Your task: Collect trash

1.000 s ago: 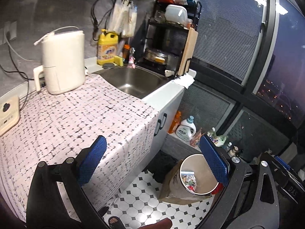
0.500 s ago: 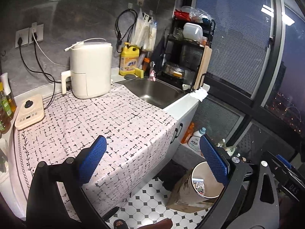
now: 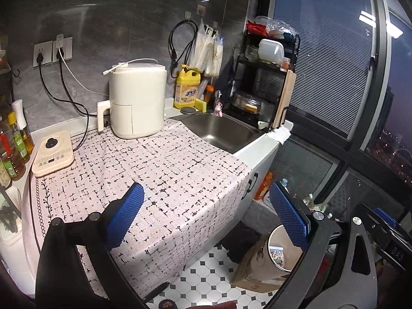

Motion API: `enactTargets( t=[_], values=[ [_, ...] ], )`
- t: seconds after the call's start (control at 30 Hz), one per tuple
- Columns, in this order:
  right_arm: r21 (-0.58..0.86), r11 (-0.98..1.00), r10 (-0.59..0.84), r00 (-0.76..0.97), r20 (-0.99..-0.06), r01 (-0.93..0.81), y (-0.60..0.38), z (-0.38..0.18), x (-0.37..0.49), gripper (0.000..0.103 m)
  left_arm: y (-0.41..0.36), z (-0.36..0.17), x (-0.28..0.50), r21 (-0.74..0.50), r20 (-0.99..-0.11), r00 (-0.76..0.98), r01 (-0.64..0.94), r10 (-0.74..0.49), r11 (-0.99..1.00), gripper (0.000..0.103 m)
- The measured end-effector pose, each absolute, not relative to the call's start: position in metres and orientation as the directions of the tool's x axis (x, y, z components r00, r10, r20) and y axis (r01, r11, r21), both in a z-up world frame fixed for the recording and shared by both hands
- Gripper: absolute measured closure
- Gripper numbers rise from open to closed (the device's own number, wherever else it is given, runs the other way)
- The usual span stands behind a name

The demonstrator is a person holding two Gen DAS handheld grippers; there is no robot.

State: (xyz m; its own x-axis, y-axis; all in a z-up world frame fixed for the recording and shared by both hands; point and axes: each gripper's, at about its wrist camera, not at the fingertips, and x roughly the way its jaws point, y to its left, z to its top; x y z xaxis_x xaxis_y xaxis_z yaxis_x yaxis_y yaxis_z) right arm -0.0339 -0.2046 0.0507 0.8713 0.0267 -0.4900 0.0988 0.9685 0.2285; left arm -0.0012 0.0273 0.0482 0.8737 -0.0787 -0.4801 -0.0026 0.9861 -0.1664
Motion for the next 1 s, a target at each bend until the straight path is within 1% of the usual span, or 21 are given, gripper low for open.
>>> enactTargets(
  t=[1.0],
  values=[
    [0.217, 0.975, 0.071, 0.87, -0.488, 0.042, -0.196, 0.051, -0.025, 0.008, 0.047, 0.049, -0.006, -0.176, -0.487, 0.873, -0.094, -0.004, 0.98, 0.006]
  ],
)
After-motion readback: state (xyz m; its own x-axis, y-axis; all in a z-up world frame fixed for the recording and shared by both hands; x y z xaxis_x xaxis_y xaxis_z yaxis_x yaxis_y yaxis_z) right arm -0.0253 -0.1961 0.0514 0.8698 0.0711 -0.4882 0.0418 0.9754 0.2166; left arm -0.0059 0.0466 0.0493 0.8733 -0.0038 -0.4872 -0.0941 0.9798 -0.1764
